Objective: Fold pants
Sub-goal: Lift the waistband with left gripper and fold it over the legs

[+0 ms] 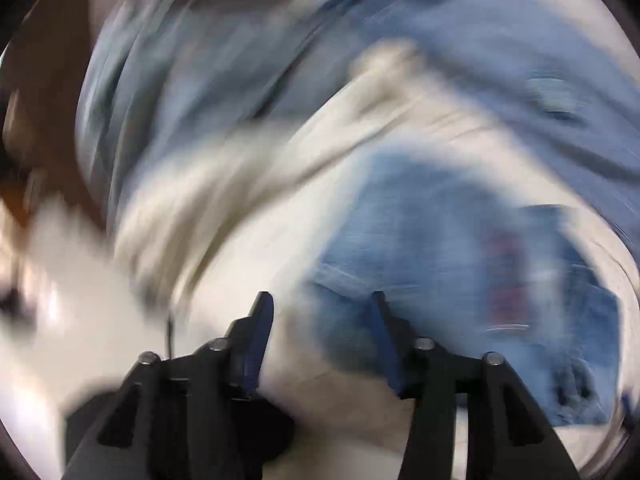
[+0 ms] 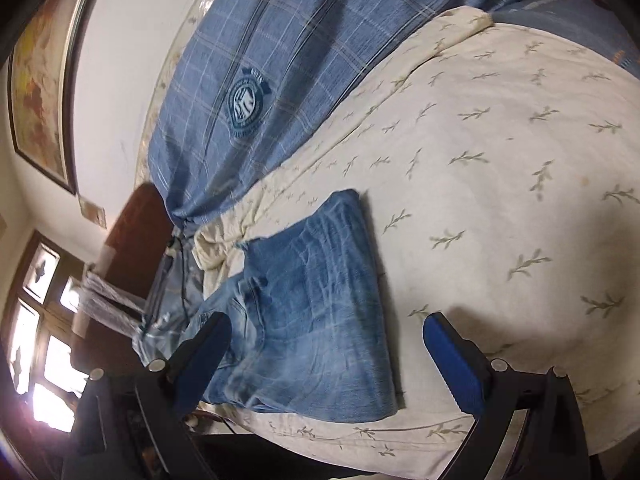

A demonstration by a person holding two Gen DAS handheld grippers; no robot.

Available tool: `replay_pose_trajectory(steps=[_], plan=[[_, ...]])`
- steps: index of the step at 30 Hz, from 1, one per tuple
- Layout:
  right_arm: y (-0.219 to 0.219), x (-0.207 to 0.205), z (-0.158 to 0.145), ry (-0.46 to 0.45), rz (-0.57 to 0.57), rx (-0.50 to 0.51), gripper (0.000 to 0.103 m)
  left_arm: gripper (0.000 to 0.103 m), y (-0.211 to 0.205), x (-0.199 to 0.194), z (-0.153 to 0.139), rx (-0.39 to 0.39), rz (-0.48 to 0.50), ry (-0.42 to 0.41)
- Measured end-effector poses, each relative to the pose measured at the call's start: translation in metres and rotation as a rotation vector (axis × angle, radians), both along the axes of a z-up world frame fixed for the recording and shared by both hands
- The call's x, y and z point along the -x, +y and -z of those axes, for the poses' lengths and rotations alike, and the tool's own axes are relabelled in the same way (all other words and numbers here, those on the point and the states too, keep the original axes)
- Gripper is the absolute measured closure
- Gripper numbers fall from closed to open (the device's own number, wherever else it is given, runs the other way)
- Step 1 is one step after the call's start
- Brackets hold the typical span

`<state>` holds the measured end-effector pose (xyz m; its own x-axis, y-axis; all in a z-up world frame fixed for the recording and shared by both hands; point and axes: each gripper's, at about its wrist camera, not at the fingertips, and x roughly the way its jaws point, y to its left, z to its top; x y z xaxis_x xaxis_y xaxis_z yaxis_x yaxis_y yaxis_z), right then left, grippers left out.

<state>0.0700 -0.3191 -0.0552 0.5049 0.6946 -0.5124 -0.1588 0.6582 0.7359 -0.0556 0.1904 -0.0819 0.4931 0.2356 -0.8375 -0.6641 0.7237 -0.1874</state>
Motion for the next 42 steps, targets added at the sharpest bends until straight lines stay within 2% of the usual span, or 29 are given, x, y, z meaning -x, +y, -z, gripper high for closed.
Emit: replay_pose_trajectory(steps=[1,2,5,8,10,12,14,18,20,24,28,32,33,38,40,42], plan=[[0.004,-0.001,0.000,-0.001,-0.007,0.009,0.004,0.040,0.016,0.012,0.012,0.090,-0.033,-0.043],[0.008,-0.001,0.000,-0.003,-0.010,0.017,0.004,0.034,0.018,0.020,0.012,0.087,-0.053,-0.064],[0.018,-0.001,-0.001,-0.014,-0.014,0.039,0.004,0.035,0.005,0.035,0.000,0.070,-0.042,-0.118],[0.024,0.000,-0.004,-0.034,-0.013,0.052,0.004,0.035,-0.012,0.044,-0.006,0.155,0.007,-0.204],[0.029,0.000,-0.005,-0.042,-0.020,0.065,0.004,0.035,-0.022,0.033,-0.001,0.261,0.059,-0.230],[0.032,0.001,-0.005,-0.044,-0.027,0.076,0.004,0.035,-0.025,0.020,0.011,0.339,0.067,-0.211],[0.032,0.002,-0.006,-0.049,-0.030,0.085,0.004,0.035,-0.017,0.015,0.029,0.460,0.019,-0.194],[0.023,0.003,-0.006,-0.053,-0.014,0.067,0.004,0.035,-0.011,0.016,0.033,0.567,-0.013,-0.215],[0.021,0.002,-0.006,-0.050,-0.010,0.053,0.004,0.035,-0.007,0.016,0.029,0.595,-0.001,-0.236],[0.023,0.002,-0.009,-0.063,-0.021,0.042,0.004,0.035,-0.008,0.028,0.038,0.689,-0.026,-0.251],[0.027,0.003,-0.011,-0.072,-0.040,0.049,0.004,0.036,-0.018,0.035,0.026,0.711,0.017,-0.285],[0.026,0.003,-0.010,-0.069,-0.036,0.046,0.004,0.036,-0.023,0.036,0.004,0.630,0.061,-0.345],[0.026,0.003,-0.010,-0.067,-0.035,0.045,0.004,0.036,-0.024,0.031,0.007,0.613,0.059,-0.333],[0.028,0.004,-0.010,-0.072,-0.043,0.058,0.004,0.036,-0.016,0.016,0.038,0.634,0.011,-0.284],[0.028,0.004,-0.009,-0.069,-0.044,0.062,0.004,0.037,-0.013,0.013,0.030,0.599,0.010,-0.305],[0.028,0.003,-0.008,-0.064,-0.045,0.062,0.004,0.042,-0.008,0.008,0.021,0.582,0.015,-0.320]])
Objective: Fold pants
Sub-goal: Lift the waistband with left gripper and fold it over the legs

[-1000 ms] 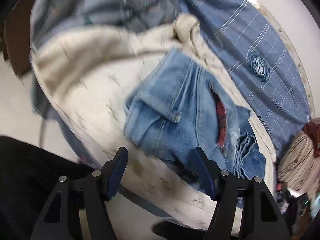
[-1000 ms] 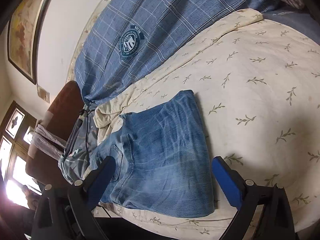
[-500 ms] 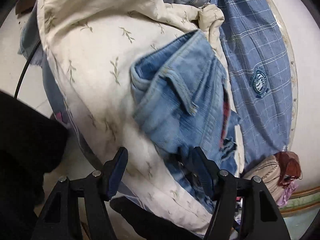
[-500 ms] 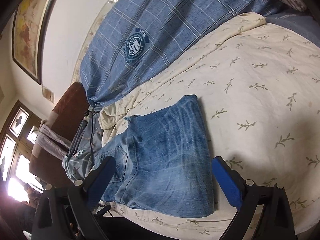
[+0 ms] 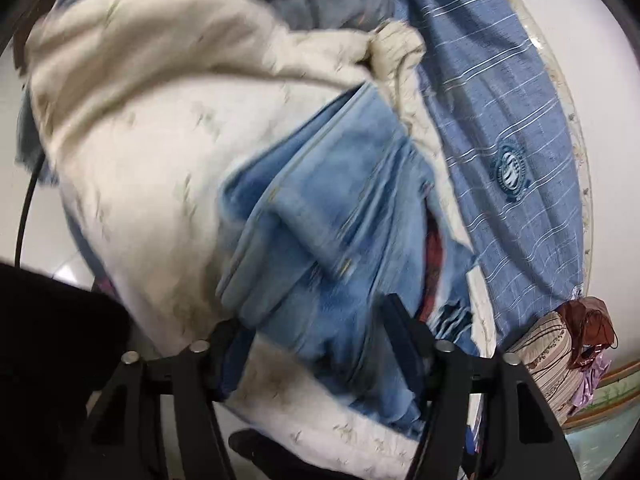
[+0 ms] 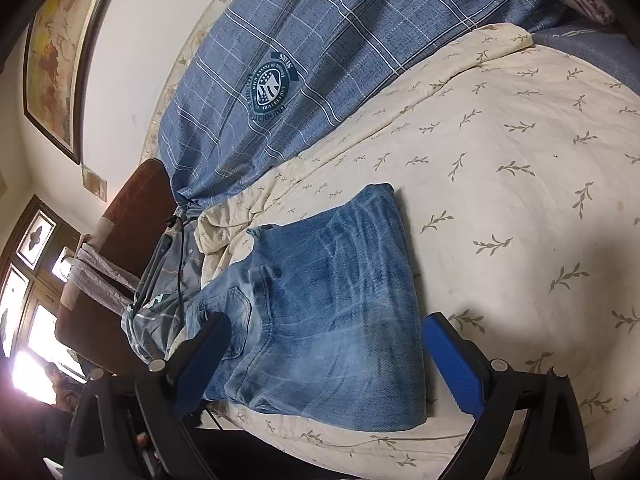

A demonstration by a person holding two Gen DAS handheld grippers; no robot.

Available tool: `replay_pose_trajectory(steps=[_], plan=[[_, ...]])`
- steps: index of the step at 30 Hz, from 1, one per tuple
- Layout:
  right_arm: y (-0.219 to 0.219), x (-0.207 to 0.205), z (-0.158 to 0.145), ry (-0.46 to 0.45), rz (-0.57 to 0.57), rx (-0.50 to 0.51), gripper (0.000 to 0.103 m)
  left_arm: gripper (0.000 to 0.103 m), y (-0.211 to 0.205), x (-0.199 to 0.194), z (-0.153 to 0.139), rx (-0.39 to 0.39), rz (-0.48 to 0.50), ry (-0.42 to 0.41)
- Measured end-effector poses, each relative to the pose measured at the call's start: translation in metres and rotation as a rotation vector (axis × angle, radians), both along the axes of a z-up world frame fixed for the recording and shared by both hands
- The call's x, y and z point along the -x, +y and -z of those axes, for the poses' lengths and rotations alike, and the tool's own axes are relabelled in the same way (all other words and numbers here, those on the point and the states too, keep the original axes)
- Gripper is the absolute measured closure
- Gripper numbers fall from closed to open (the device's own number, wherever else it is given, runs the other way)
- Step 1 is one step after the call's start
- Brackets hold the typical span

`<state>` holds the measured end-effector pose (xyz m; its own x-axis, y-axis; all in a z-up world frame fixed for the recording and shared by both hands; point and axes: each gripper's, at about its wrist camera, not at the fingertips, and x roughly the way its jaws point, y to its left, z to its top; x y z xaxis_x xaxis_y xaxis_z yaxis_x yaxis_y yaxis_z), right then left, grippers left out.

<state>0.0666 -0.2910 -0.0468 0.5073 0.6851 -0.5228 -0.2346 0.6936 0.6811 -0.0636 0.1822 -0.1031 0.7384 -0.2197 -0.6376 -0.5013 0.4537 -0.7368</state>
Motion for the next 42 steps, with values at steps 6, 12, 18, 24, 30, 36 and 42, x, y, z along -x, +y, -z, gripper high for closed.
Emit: replay_pose_trajectory(steps=[6,12,18,24,30,36,42], plan=[[0.008,-0.001,-0.001,-0.006,-0.024,0.011,0.004,0.042,0.005,-0.019,0.016,0.024,-0.015,0.029],[0.008,-0.001,-0.001,-0.008,-0.022,0.016,0.004,0.080,-0.004,-0.023,-0.006,-0.142,0.024,0.075],[0.019,-0.003,0.010,0.046,-0.051,0.086,0.004,0.087,-0.070,-0.033,-0.089,-0.599,0.166,-0.021],[0.038,-0.005,0.023,0.089,-0.105,0.204,0.005,0.088,-0.193,-0.070,-0.136,-1.082,0.463,-0.092],[-0.019,-0.007,0.018,0.100,0.053,0.022,0.004,0.088,-0.315,-0.086,-0.093,-1.345,0.903,-0.067],[-0.075,-0.006,0.025,0.136,0.192,-0.158,0.004,0.076,-0.357,-0.101,-0.037,-1.321,1.168,0.044],[-0.080,-0.002,0.016,0.096,0.209,-0.180,0.004,0.039,-0.303,-0.071,-0.101,-0.912,1.124,-0.169]])
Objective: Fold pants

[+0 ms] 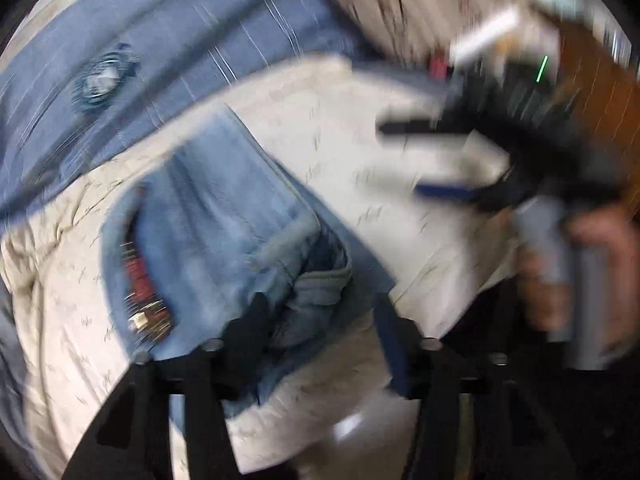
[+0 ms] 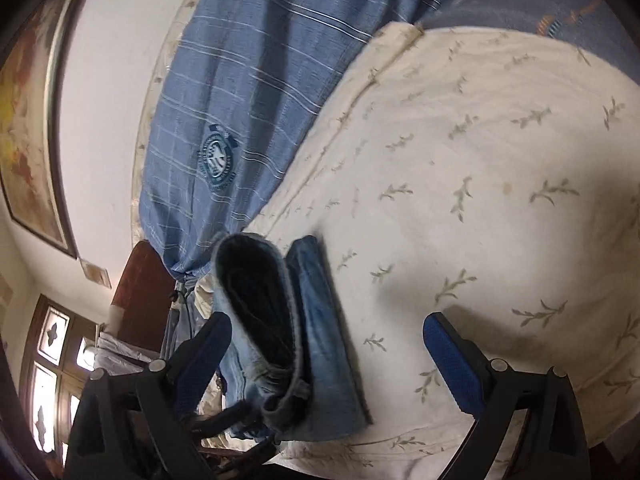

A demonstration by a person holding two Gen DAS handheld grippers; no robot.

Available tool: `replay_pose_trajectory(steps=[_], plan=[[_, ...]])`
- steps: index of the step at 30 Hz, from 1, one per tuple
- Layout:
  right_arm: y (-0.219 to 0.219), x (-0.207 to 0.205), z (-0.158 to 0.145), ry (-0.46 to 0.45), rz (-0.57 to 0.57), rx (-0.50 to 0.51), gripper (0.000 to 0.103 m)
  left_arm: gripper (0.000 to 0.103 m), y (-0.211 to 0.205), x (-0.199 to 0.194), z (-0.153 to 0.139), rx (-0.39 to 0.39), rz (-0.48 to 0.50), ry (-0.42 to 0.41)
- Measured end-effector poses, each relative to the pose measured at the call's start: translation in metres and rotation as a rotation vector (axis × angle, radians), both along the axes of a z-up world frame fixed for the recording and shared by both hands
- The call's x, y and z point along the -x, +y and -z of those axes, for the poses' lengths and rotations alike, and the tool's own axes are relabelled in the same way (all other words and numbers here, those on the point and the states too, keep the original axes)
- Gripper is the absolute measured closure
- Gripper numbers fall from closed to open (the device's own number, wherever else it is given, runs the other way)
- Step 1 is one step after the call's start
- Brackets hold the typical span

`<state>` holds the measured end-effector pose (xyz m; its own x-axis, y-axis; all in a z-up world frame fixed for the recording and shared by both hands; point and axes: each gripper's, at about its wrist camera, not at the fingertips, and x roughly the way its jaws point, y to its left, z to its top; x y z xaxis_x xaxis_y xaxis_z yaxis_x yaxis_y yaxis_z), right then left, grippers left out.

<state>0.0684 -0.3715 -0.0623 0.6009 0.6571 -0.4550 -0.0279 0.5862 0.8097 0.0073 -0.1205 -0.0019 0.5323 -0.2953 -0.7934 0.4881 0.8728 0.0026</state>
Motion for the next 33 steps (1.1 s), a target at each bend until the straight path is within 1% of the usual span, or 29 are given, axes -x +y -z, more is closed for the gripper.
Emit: replay_pose_trajectory(steps=[1,2,3,4,5,6,7,9,10,11,12,14,15,16,17,18,19,22,23,24,25,26,27,29,31,32,33], plan=[[0.005,0.001,-0.006,-0.023,-0.008,0.024,0.004,0.037,0.023,0.011,-0.014,0.080,-0.042,-0.030],[0.008,0.004,-0.013,-0.052,-0.017,0.054,0.004,0.033,0.038,0.015,-0.020,0.123,-0.071,-0.047],[0.011,0.006,-0.017,-0.075,-0.024,0.076,0.004,0.030,0.059,0.024,-0.026,0.172,-0.121,-0.075],[0.019,0.009,-0.025,-0.112,-0.053,0.095,0.004,0.030,0.087,0.030,-0.029,0.208,-0.209,-0.112],[0.025,0.010,-0.029,-0.133,-0.091,0.090,0.004,0.028,0.102,0.034,-0.028,0.224,-0.262,-0.130],[0.032,0.011,-0.033,-0.146,-0.134,0.089,0.004,0.028,0.124,0.032,-0.024,0.240,-0.345,-0.140],[0.043,0.011,-0.038,-0.155,-0.159,0.116,0.004,0.028,0.145,0.028,-0.015,0.254,-0.445,-0.124],[0.065,0.003,-0.044,-0.151,-0.212,0.192,0.004,0.028,0.163,0.020,0.002,0.285,-0.525,-0.088],[0.078,-0.003,-0.046,-0.146,-0.236,0.251,0.004,0.028,0.167,0.016,0.009,0.287,-0.550,-0.080],[0.086,-0.007,-0.047,-0.147,-0.248,0.294,0.004,0.028,0.168,0.011,0.016,0.284,-0.564,-0.068],[0.100,-0.015,-0.045,-0.135,-0.281,0.368,0.005,0.028,0.164,0.006,0.024,0.273,-0.566,-0.050],[0.117,-0.025,-0.037,-0.084,-0.330,0.457,0.010,0.028,0.146,-0.004,0.042,0.217,-0.571,-0.012],[0.126,-0.028,-0.034,-0.069,-0.368,0.473,0.026,0.028,0.137,-0.008,0.049,0.186,-0.558,0.012],[0.138,-0.028,-0.036,-0.070,-0.421,0.505,0.054,0.028,0.130,-0.011,0.057,0.132,-0.569,0.030],[0.143,-0.026,-0.039,-0.071,-0.430,0.542,0.067,0.028,0.127,-0.011,0.059,0.102,-0.576,0.024],[0.149,-0.024,-0.045,-0.069,-0.434,0.589,0.078,0.028,0.124,-0.010,0.060,0.079,-0.570,0.017],[0.153,-0.021,-0.054,-0.072,-0.451,0.595,0.088,0.028,0.126,-0.008,0.060,0.069,-0.566,0.014],[0.160,-0.004,-0.081,-0.103,-0.446,0.682,0.089,0.027,0.128,-0.010,0.058,0.079,-0.552,0.032],[0.159,-0.001,-0.083,-0.100,-0.428,0.694,0.089,0.026,0.129,-0.010,0.058,0.088,-0.552,0.037],[0.156,0.001,-0.080,-0.089,-0.409,0.717,0.089,0.026,0.131,-0.011,0.059,0.097,-0.550,0.041],[0.154,-0.001,-0.066,-0.054,-0.402,0.742,0.089,0.025,0.133,-0.009,0.059,0.111,-0.548,0.049],[0.152,-0.005,-0.054,-0.019,-0.406,0.715,0.089,0.025,0.134,-0.008,0.059,0.115,-0.547,0.054],[0.143,-0.011,-0.035,0.049,-0.397,0.662,0.089,0.025,0.136,-0.007,0.057,0.123,-0.542,0.061],[0.130,-0.014,-0.026,0.085,-0.371,0.585,0.089,0.026,0.142,-0.005,0.045,0.162,-0.538,0.036],[0.122,-0.016,-0.024,0.088,-0.362,0.534,0.089,0.026,0.145,0.001,0.024,0.178,-0.552,-0.056],[0.121,-0.018,-0.024,0.087,-0.364,0.531,0.089,0.026,0.142,0.002,0.015,0.165,-0.562,-0.102],[0.121,-0.019,-0.022,0.089,-0.365,0.532,0.089,0.026,0.139,0.001,0.013,0.145,-0.561,-0.121]])
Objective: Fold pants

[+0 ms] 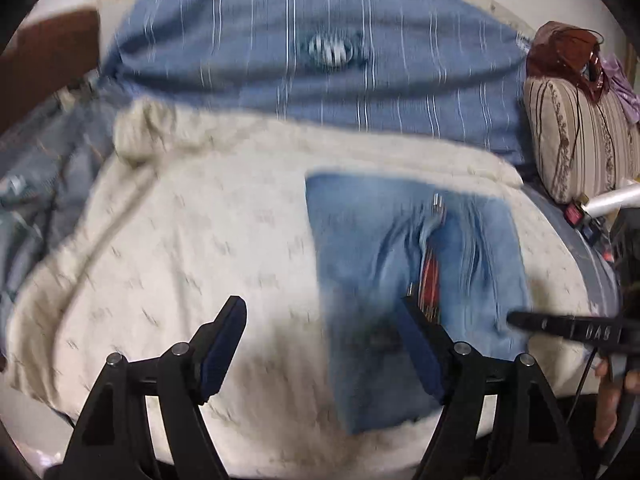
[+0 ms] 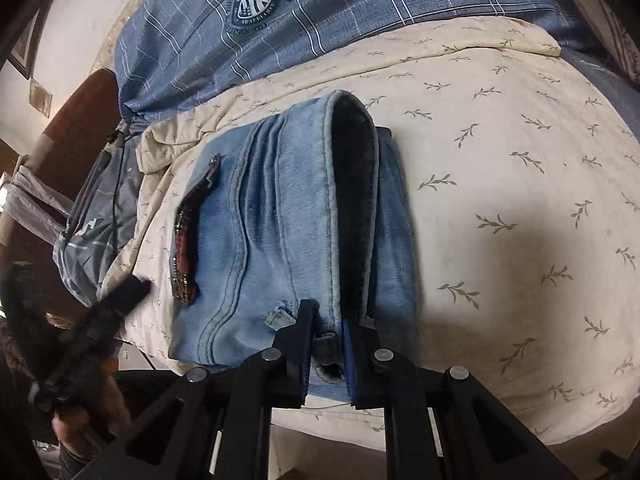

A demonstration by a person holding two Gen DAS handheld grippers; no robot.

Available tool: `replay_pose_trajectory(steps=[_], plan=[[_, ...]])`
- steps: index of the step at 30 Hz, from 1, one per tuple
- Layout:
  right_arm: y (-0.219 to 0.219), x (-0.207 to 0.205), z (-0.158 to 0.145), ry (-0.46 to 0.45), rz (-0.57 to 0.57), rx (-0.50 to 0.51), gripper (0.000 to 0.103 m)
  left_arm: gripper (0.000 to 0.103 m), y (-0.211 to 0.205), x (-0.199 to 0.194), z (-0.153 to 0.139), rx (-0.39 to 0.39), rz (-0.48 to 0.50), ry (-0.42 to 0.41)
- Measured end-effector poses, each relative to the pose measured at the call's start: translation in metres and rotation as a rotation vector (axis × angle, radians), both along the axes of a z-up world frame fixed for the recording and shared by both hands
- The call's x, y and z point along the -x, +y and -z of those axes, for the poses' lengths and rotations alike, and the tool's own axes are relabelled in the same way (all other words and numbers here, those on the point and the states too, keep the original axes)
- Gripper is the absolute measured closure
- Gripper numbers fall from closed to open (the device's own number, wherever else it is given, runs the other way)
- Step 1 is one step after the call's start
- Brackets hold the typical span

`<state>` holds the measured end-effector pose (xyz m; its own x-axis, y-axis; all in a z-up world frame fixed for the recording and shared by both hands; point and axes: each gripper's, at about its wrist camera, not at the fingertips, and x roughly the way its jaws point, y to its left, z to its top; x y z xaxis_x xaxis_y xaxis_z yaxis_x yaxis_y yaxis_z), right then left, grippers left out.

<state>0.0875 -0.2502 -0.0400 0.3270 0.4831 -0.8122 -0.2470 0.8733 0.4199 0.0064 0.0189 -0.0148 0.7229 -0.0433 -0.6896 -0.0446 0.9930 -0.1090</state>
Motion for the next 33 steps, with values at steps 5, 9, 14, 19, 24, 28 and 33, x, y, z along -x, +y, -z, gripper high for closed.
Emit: replay_pose_trajectory(steps=[5,9,14,19,24,28,33], plan=[[-0.004,-0.005,0.007,0.031,0.017,-0.040,0.086,0.026,-0.028,-0.020,0.045,-0.172,0.022,0.129],[-0.012,0.003,-0.031,-0.072,0.059,0.007,0.079,0.026,-0.028,-0.021,0.046,-0.188,0.037,0.133],[0.024,-0.018,-0.094,-0.186,-0.054,-0.176,0.038,0.026,-0.022,-0.024,0.048,-0.166,0.036,0.140],[0.055,-0.103,-0.009,0.084,0.000,0.014,0.039,0.026,-0.012,-0.024,0.037,-0.076,0.058,0.130],[0.037,-0.100,-0.007,0.092,0.032,-0.102,0.038,0.026,0.018,0.002,0.015,0.058,0.051,0.040],[0.037,-0.057,-0.051,-0.047,-0.014,-0.138,0.038,0.025,0.046,0.025,0.015,0.123,0.019,0.031],[0.041,-0.014,-0.019,-0.004,-0.098,-0.147,0.034,0.025,0.067,0.033,0.034,0.167,-0.048,0.070]])
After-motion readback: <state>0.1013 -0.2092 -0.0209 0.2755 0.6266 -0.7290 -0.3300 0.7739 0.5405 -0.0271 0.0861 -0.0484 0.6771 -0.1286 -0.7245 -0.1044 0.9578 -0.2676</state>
